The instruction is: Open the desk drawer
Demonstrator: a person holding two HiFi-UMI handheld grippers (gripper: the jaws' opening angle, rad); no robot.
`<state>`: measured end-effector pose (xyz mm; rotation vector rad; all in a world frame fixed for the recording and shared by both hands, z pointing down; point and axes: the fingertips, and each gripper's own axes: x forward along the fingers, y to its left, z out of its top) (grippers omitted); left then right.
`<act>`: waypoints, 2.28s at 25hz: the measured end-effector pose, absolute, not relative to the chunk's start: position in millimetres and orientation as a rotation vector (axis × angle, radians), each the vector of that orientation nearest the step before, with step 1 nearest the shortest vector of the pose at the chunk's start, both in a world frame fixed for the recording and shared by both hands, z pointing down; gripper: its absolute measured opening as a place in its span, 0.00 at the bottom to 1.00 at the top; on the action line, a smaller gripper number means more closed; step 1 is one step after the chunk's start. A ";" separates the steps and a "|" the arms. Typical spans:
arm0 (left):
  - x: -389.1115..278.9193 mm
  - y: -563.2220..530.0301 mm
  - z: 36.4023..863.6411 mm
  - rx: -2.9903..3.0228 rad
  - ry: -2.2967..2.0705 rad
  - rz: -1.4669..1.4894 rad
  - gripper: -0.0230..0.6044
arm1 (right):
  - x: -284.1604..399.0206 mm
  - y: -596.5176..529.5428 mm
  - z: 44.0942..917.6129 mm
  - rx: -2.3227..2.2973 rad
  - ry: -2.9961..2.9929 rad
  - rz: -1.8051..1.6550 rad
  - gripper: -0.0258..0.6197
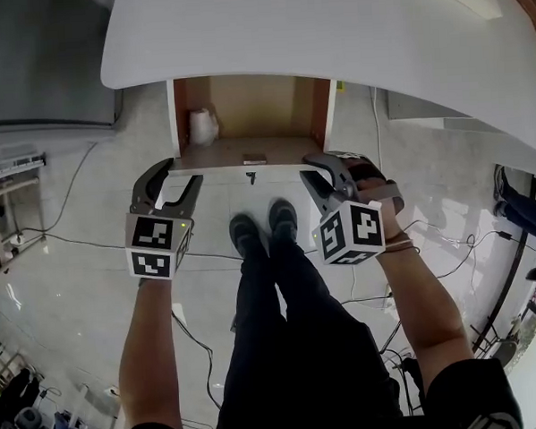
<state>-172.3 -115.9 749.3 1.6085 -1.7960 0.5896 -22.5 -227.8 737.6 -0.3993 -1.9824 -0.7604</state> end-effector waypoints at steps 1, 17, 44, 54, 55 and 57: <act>-169.1 -114.3 753.7 1.603 -1.793 0.597 0.39 | -19.3 -226.0 741.5 -0.406 -1.973 -0.758 0.16; -161.9 -91.7 775.6 1.487 -1.801 0.536 0.39 | -8.6 -214.0 746.6 -0.401 -2.040 -0.599 0.16; -139.0 -71.7 449.8 1.450 -2.030 0.298 0.37 | 15.4 -204.0 463.6 -0.216 -2.398 -0.193 0.16; -115.7 -86.2 398.0 1.500 -2.054 0.389 0.36 | 41.5 -216.7 450.4 -0.242 -2.414 -0.066 0.15; -115.7 -87.6 394.5 1.507 -2.056 0.387 0.34 | 42.2 -219.8 449.2 -0.235 -2.415 -0.058 0.14; -116.9 -87.7 387.6 1.518 -2.064 0.375 0.33 | 42.2 -222.9 443.0 -0.214 -2.430 -0.017 0.13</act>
